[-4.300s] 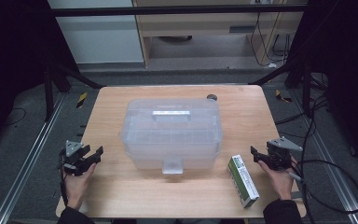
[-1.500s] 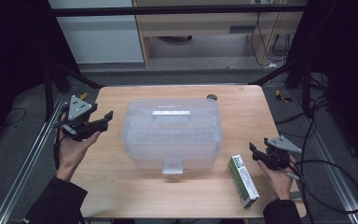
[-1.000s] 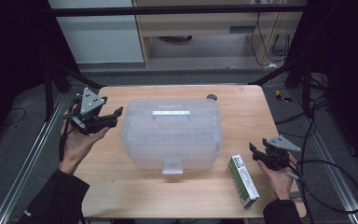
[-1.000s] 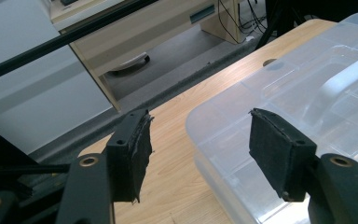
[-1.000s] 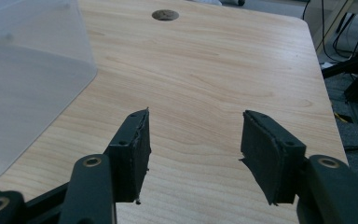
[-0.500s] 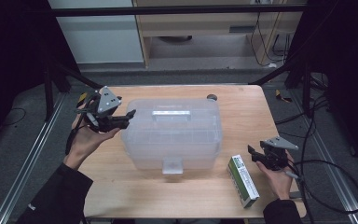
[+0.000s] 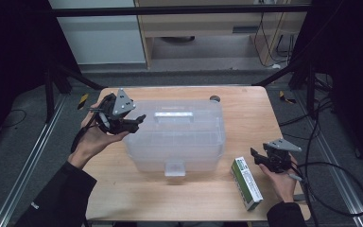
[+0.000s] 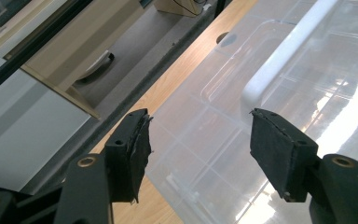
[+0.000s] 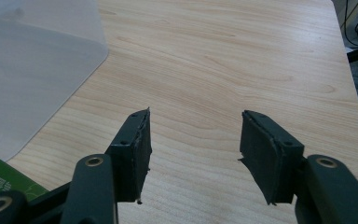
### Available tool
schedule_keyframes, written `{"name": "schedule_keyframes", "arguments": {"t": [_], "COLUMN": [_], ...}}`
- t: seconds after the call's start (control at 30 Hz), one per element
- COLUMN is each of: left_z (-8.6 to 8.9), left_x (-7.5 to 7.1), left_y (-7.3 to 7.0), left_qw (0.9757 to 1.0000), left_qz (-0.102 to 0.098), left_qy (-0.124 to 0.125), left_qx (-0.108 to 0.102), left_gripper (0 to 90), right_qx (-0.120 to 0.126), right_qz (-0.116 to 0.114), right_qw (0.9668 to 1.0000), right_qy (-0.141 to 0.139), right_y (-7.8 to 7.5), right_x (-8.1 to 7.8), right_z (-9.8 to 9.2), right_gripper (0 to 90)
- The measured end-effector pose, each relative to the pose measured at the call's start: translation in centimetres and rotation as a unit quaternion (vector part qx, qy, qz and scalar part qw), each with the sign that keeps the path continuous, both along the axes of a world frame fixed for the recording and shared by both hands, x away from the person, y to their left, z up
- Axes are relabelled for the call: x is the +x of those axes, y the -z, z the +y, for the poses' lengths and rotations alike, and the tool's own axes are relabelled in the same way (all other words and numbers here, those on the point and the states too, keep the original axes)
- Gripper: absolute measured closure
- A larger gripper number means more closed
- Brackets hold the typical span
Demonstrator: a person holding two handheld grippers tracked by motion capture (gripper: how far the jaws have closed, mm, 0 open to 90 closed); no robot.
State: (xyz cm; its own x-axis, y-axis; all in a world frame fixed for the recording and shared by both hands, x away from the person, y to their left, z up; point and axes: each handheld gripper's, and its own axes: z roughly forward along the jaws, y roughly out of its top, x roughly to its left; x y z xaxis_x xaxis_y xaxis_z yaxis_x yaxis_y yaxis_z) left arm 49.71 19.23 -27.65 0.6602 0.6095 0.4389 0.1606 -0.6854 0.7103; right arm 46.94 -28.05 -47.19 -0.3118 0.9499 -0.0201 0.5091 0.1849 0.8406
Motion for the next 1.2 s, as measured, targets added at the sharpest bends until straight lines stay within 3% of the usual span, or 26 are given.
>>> {"name": "schedule_keyframes", "arguments": {"t": [0.1, 0.13, 0.17, 0.53, 0.9, 1.07, 1.2], "left_z": [-0.5, -0.7, -0.8, -2.2, -3.3, -3.7, -4.3], "left_x": [-0.1, 0.2, 0.1, 0.2, 0.7, 0.8, 1.0], "left_y": [0.0, 0.0, 0.0, -0.3, 0.5, 0.4, 0.3], "left_qw": [0.9999, 0.9997, 0.9996, 0.9979, 0.9936, 0.9926, 0.9898], "left_qz": [0.011, 0.002, 0.008, 0.026, 0.041, 0.039, 0.036], "left_qy": [0.001, 0.015, 0.012, 0.027, 0.050, 0.057, 0.070], "left_qx": [0.010, 0.018, 0.023, 0.052, 0.093, 0.100, 0.119], "left_gripper": [37.2, 37.3, 37.3, 37.9, 40.8, 41.3, 41.6], "right_qx": [0.002, 0.002, 0.001, 0.000, 0.001, 0.000, 0.000], "right_qz": [0.001, 0.002, 0.002, 0.004, 0.008, 0.010, 0.011], "right_qw": [1.0000, 1.0000, 1.0000, 1.0000, 1.0000, 0.9999, 0.9999], "right_qy": [0.000, 0.001, 0.001, -0.001, -0.001, -0.003, -0.003], "right_y": [0.0, 0.0, 0.0, 0.1, 0.1, 0.2, 0.2], "right_x": [0.0, 0.0, 0.0, 0.1, 0.1, 0.1, 0.1], "right_z": [0.0, 0.0, 0.0, -0.1, -0.1, -0.1, -0.1], "right_gripper": [43.3, 43.3, 43.2, 42.9, 42.9, 42.8, 42.8]}}
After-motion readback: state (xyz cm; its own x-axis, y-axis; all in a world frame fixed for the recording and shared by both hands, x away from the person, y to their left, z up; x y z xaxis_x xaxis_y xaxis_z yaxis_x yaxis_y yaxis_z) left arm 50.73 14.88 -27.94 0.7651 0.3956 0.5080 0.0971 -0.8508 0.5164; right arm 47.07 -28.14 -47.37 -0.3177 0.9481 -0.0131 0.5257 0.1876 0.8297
